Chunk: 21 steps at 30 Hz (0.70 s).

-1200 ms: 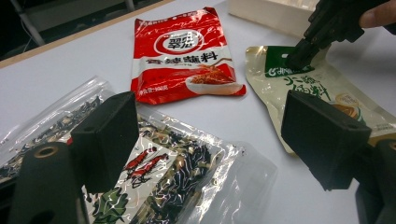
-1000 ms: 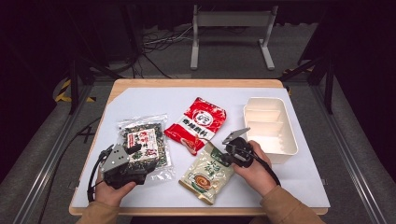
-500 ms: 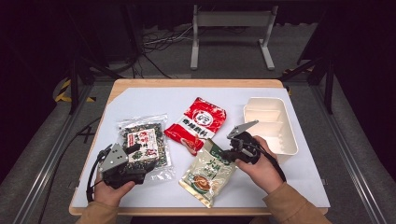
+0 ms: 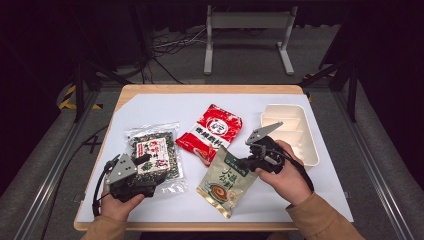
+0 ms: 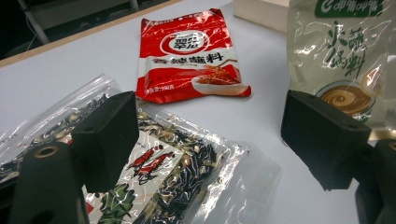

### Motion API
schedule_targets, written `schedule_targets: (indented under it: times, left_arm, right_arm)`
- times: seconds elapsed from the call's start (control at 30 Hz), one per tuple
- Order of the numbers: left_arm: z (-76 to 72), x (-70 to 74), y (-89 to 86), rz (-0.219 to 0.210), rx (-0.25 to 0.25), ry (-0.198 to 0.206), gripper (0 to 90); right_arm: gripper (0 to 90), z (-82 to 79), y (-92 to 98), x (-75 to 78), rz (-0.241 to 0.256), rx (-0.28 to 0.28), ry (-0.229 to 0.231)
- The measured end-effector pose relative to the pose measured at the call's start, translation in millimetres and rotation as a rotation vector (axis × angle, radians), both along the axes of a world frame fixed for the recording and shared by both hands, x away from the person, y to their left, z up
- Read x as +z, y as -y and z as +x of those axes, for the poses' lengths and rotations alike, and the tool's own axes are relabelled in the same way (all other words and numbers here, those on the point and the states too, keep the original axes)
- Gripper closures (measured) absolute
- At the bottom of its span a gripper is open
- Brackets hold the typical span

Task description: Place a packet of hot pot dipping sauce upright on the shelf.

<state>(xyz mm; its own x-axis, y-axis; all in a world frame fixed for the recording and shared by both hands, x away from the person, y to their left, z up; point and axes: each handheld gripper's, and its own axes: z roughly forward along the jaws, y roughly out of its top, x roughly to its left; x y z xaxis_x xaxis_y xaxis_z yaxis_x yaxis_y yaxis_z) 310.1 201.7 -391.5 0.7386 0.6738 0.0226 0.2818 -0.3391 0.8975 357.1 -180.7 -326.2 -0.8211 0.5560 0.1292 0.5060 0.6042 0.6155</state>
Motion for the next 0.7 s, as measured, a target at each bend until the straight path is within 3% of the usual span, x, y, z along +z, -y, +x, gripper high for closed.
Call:
schedule_targets:
  times: [0.5,0.7]
  left_arm:
    - [-0.4,0.5,-2.1,-0.007,0.018,0.003,20.0]
    - [-0.2,0.9,-2.8,-0.006,0.022,0.006,20.0]
  right_arm:
    - [90.0,-5.9,-0.5,32.6,0.003,0.069,0.036]
    - [90.0,-2.4,-3.4,42.7,-0.025,0.084,0.066]
